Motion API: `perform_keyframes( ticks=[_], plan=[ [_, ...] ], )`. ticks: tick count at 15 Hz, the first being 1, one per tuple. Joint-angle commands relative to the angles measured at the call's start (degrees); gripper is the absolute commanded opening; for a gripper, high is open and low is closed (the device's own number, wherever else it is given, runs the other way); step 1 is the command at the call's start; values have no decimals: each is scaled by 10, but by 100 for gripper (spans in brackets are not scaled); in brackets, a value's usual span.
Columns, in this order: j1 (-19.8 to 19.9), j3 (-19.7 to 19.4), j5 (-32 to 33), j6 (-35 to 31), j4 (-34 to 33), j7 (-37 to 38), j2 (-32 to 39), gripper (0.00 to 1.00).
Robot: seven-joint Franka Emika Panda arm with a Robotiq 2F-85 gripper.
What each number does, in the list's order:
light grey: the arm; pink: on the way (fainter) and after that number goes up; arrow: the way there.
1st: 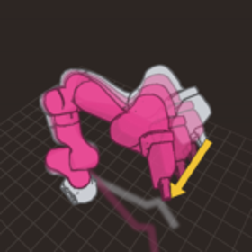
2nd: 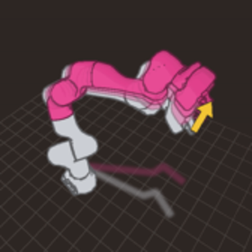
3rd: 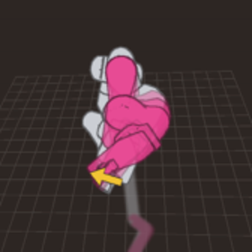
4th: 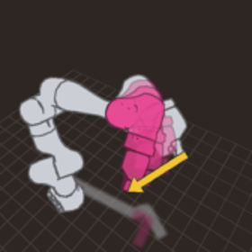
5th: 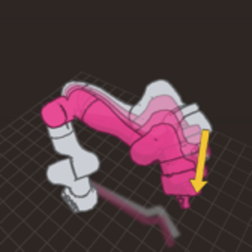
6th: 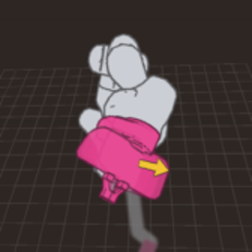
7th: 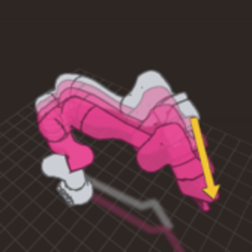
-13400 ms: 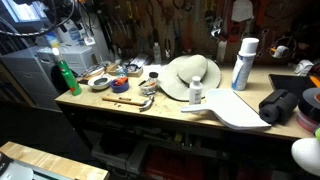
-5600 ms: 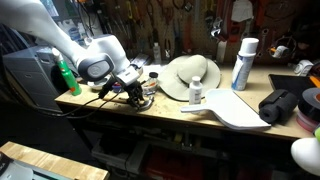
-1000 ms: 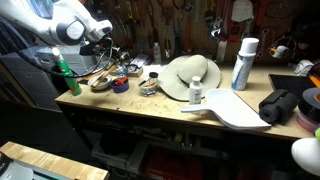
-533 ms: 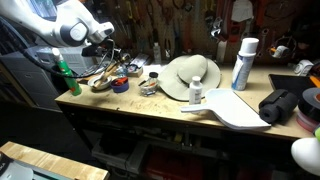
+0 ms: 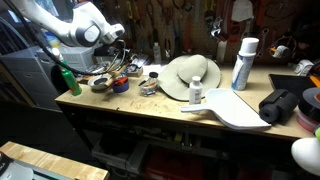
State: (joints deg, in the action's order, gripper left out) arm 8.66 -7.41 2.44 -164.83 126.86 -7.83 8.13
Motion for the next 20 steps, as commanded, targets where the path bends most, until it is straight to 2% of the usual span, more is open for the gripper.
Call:
perform_keyframes(
  ticks=[1, 7, 9, 14, 16, 20],
  plan=[
    [18, 2, -22, 12, -71, -24, 64, 7],
    [49, 8, -16, 15, -167, -30, 148, 7],
    [43, -3, -3, 16, -198, -12, 177, 7],
    [44, -6, 0, 71, -277, -6, 238, 7],
    [36, -19, 9, 90, -306, 10, 259, 7],
    [30, -34, 19, 113, -343, 27, 289, 8]
  ],
)
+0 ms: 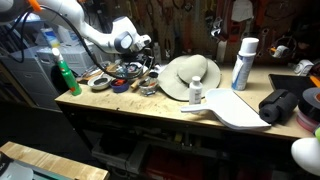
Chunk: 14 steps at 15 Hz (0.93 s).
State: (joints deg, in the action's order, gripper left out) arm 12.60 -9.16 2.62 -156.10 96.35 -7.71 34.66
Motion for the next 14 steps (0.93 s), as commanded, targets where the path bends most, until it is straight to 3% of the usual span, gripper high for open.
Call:
perform_keyframes(
  ticks=[1, 2, 6, 8, 12, 14],
  plan=[
    [-12, -21, 21, 34, -43, 31, 28, 42],
    [-13, -24, 25, 37, -47, 36, 32, 55],
    [-11, -25, 25, 43, -52, 46, 22, 84],
    [16, 8, -3, 49, -30, 9, -22, 98],
    [106, 105, -78, 40, 48, -148, -112, 100],
    [200, 202, -109, 40, 91, -229, -160, 100]
  ],
)
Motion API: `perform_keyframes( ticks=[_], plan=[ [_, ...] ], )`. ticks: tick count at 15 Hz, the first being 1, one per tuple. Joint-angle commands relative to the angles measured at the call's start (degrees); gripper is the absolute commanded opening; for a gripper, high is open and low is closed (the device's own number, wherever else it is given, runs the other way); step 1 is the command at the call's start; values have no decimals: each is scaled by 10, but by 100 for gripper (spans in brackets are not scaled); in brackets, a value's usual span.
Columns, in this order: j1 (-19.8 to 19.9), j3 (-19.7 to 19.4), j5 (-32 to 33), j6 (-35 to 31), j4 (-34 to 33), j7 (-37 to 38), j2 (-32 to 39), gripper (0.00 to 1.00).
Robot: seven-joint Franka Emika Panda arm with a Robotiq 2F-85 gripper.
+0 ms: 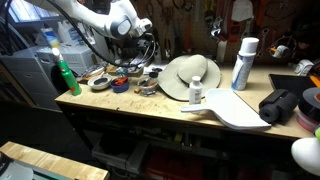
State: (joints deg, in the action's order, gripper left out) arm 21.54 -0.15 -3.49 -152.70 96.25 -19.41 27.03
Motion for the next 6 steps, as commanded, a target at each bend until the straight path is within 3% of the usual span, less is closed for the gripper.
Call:
perform_keyframes(
  ticks=[1, 4, 5, 6],
  plan=[
    [152, 154, -81, 16, 104, -153, -101, 100],
    [279, 259, -222, 67, 131, -281, -149, 100],
    [153, 146, -181, 44, 79, -226, -106, 100],
    [161, 146, -199, 52, 84, -247, -119, 100]
  ],
)
